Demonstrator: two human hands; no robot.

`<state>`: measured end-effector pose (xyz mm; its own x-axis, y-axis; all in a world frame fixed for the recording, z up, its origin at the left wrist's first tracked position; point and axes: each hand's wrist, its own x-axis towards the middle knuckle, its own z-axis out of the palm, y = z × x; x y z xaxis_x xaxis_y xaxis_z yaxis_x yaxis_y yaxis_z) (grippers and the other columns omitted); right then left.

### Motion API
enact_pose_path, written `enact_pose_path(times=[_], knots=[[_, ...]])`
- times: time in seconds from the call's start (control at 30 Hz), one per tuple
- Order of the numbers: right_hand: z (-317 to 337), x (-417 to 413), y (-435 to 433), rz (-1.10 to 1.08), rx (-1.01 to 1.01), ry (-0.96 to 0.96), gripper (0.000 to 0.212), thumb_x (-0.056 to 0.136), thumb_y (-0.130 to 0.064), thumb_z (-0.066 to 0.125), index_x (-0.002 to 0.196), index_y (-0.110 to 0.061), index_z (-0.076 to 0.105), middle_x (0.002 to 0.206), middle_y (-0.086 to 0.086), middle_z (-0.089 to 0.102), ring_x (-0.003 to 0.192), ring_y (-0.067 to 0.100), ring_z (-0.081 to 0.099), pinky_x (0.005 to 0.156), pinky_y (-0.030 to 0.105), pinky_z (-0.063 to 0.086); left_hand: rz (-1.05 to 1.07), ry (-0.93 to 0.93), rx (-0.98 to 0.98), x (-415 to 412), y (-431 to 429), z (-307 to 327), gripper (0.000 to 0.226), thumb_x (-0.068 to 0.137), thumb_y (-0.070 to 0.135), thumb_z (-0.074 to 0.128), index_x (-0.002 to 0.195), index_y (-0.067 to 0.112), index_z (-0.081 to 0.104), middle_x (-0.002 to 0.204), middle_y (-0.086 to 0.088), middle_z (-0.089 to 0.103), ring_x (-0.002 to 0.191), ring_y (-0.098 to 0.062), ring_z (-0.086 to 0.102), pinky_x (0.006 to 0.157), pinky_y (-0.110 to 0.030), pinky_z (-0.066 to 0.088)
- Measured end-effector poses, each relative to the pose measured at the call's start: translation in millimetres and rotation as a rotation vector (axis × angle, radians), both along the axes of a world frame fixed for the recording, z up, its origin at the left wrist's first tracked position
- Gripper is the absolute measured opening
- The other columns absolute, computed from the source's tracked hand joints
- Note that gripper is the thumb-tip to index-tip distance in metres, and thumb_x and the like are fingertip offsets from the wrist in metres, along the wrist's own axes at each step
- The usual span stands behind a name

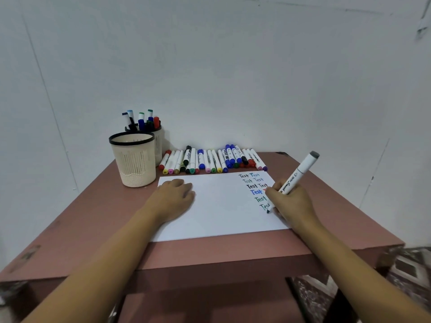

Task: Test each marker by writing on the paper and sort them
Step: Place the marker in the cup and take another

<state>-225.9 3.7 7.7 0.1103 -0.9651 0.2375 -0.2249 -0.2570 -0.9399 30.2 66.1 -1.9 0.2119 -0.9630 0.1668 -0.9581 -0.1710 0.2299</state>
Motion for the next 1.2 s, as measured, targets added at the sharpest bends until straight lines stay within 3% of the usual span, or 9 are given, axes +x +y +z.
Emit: enact_pose_path(times=[0.23,0.4,0.57,0.73,0.97,1.2], knots=[[-0.1,-0.5,1.5,0.028,0.014,0.027,0.019,0.085,-0.010,0.060,0.068,-0.009,0.051,0.060,0.008,0.048,0.041,0.007,0.050,0.043,0.018,0.041,-0.005,-0.004,0.014,0.3,0.4,0.8,0.043,0.100,0.036,0.030,0.128,0.011,0.051,0.135,-0.006,0.046,0.128,-0.024,0.037,0.107,-0.036,0.029],[0.9,-0.4,2.0,-0.045,-0.058,0.064,0.021,0.085,-0.008,0.058,0.066,-0.009,0.050,0.063,0.008,0.052,0.044,0.007,0.049,0.038,0.010,0.036,-0.005,-0.015,0.015,0.5,0.5,0.9,0.043,0.100,0.036,0.031,0.129,0.013,0.051,0.137,-0.006,0.045,0.129,-0.024,0.037,0.107,-0.035,0.030],[0.6,-1.8,1.1,0.002,-0.008,0.032,0.021,0.086,-0.009,0.058,0.066,-0.009,0.051,0.061,0.012,0.052,0.036,0.004,0.047,0.038,0.014,0.036,0.000,-0.027,0.007,0.2,-0.2,1.1,0.042,0.100,0.037,0.031,0.128,0.014,0.052,0.136,-0.005,0.046,0.128,-0.024,0.038,0.105,-0.036,0.031],[0.7,-1.3,2.1,0.020,-0.008,0.062,0.016,0.086,-0.008,0.057,0.072,-0.008,0.049,0.064,0.010,0.047,0.055,0.018,0.045,0.038,0.013,0.036,0.003,-0.023,0.012,-1.1,0.9,1.9,0.042,0.100,0.037,0.031,0.129,0.014,0.051,0.138,-0.005,0.044,0.129,-0.024,0.036,0.106,-0.036,0.031],[1.0,-4.0,0.5,-0.063,-0.024,-0.010,0.023,0.085,-0.009,0.056,0.065,-0.011,0.045,0.064,0.012,0.048,0.049,0.017,0.044,0.039,0.018,0.035,0.005,-0.031,0.017,-1.4,1.0,2.3,0.042,0.100,0.038,0.030,0.130,0.016,0.050,0.142,-0.003,0.041,0.131,-0.023,0.035,0.107,-0.035,0.030],[2.7,-1.4,3.7,-0.056,-0.019,0.059,0.015,0.085,-0.010,0.057,0.071,-0.009,0.052,0.068,0.010,0.053,0.058,0.018,0.048,0.051,0.024,0.038,0.008,-0.021,0.012,-0.3,0.4,1.8,0.042,0.099,0.038,0.031,0.129,0.016,0.051,0.141,-0.002,0.042,0.130,-0.022,0.035,0.107,-0.035,0.030]])
